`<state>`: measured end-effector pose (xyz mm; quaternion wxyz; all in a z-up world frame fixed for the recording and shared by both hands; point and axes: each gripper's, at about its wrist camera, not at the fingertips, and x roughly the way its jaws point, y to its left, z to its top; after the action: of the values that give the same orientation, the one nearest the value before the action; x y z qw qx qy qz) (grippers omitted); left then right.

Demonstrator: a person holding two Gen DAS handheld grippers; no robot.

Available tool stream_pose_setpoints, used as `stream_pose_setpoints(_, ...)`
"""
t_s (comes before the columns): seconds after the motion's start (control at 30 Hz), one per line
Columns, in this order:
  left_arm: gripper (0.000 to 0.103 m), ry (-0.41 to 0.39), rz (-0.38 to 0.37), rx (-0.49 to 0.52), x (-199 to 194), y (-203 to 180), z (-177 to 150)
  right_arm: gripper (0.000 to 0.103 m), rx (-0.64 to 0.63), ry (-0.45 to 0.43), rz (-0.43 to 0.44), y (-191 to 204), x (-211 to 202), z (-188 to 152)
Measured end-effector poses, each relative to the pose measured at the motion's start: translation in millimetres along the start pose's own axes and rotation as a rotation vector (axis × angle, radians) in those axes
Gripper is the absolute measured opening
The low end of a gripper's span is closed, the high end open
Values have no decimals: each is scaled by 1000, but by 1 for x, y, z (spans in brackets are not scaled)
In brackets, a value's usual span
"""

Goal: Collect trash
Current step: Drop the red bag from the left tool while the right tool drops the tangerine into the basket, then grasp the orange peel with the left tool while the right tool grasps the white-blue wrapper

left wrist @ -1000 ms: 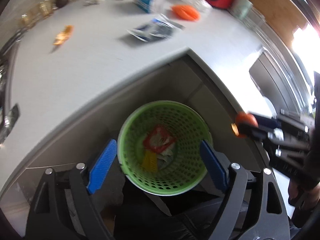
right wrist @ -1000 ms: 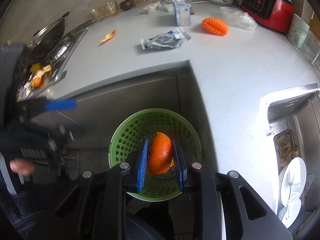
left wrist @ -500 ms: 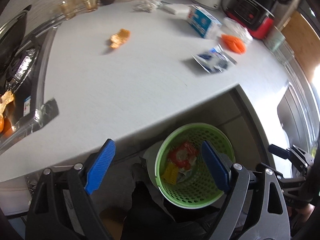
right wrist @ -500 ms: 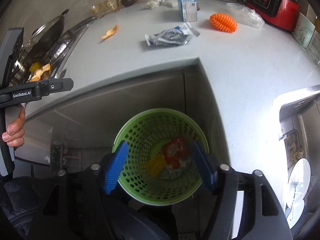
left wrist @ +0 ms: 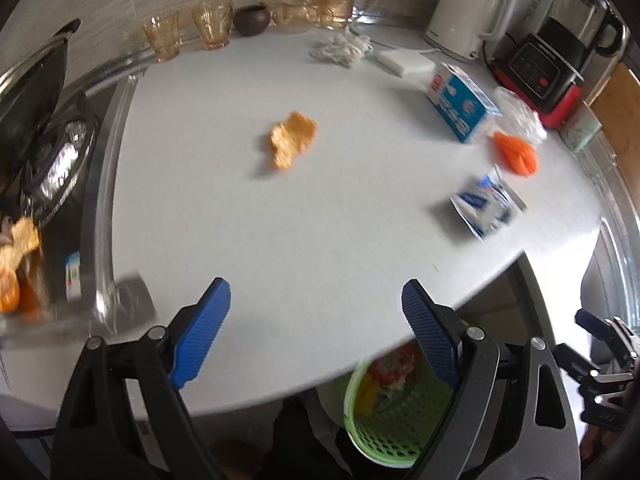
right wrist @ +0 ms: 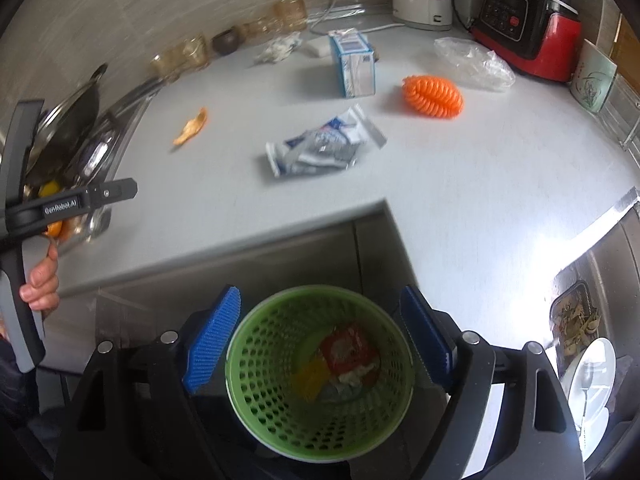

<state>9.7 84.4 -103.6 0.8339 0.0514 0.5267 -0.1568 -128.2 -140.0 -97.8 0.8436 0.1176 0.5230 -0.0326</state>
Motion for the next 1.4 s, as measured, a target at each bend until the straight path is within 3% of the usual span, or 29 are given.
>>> stream_pose_setpoints(0.43,84,-7,10,68,67,35,76,86,130,-19,-110,16,39,54)
stream_pose_setpoints(0.7,81,-2,-1,170,99,32,102,86,259,-1,-176,28,71,73)
stream_pose_setpoints(0.8,74,11,-21,191,109,30,108,88,301,7,-185,31,77,76)
stream_pose_setpoints(1.07,40,16,-55,226,120,29,114,89,376,14,-236,32,82,81)
stream_pose_setpoints(1.27,26,4,-93,216,114,33,115,90,483,16,-254,24,88,81)
stream_pose_setpoints(1.4,22,14,-130,200,113,36,116,89,557,9,-268,20,96,86)
